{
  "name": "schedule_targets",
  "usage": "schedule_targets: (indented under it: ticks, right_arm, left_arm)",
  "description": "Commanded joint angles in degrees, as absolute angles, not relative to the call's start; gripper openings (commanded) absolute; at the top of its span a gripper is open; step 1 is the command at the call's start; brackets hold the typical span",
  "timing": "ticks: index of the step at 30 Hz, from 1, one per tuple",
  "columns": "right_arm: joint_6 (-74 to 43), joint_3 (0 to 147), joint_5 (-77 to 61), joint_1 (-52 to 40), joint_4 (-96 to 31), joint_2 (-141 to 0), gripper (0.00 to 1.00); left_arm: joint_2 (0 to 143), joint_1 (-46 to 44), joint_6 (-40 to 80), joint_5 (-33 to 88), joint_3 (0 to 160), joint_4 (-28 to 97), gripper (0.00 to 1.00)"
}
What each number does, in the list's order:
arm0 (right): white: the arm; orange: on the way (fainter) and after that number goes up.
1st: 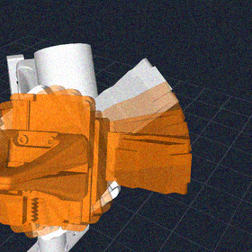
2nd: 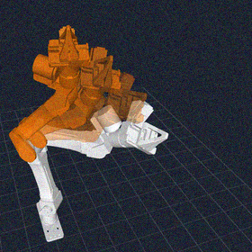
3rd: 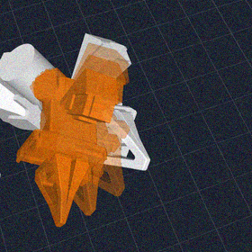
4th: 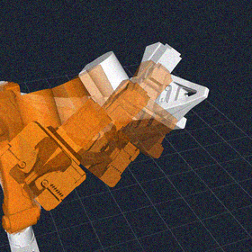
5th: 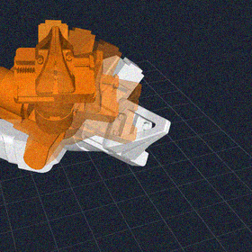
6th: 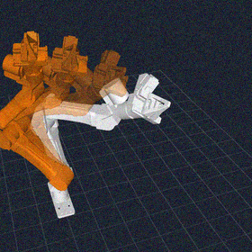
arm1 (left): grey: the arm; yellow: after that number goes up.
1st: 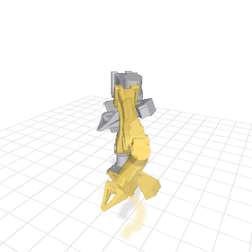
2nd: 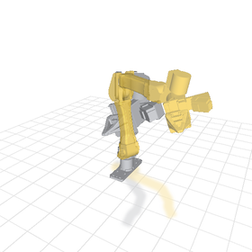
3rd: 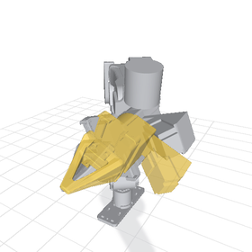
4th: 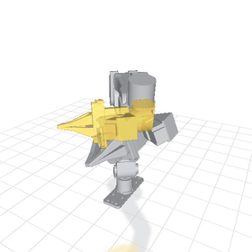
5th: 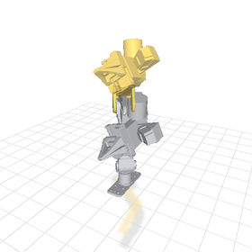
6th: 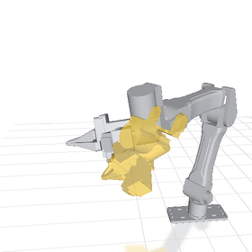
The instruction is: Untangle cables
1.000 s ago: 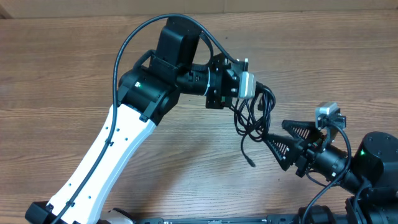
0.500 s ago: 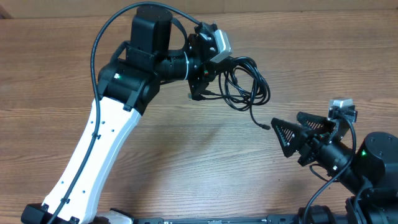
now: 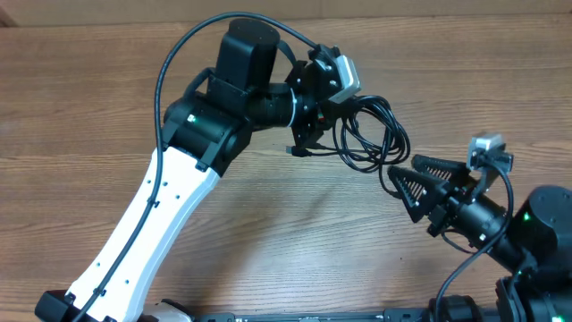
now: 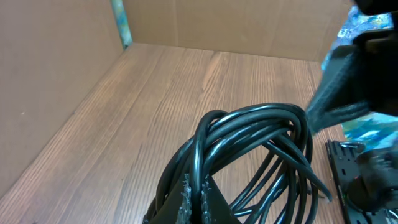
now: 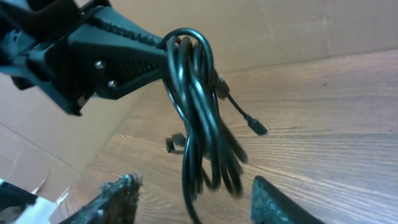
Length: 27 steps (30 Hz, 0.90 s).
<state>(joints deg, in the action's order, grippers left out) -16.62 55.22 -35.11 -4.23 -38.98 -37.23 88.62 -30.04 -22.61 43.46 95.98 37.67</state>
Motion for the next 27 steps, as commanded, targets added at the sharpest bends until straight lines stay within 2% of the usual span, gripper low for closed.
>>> schedule_targets:
  ticks: [1, 2, 6, 9, 27]
  right_arm:
    - [-16.5, 55.9, -35.5, -4.5, -37.8, -39.9, 0.49]
    - [-16.5, 55.9, -35.5, -4.5, -37.0, -41.4, 0.39]
    - [-16.5, 55.9, -35.5, -4.5, -35.9, -43.7, 0.15]
    - [-16.5, 55.9, -35.5, -4.5, -35.8, -44.8, 0.04]
    - [-16.5, 56.0, -15.8, -4.4, -40.2, -45.1, 0.04]
  left_arm:
    - [87.3, -30.7, -21.8, 43.2, 97.3, 37.3, 0.04]
    - [87.3, -30.7, -21.8, 43.2, 97.3, 37.5, 0.04]
    - [87.3, -30.8, -21.8, 43.2, 97.3, 37.7, 0.04]
    - [87.3, -30.8, -21.8, 42.9, 97.3, 37.9, 0.04]
    - [87.3, -30.8, -21.8, 35.1, 97.3, 40.7, 0.04]
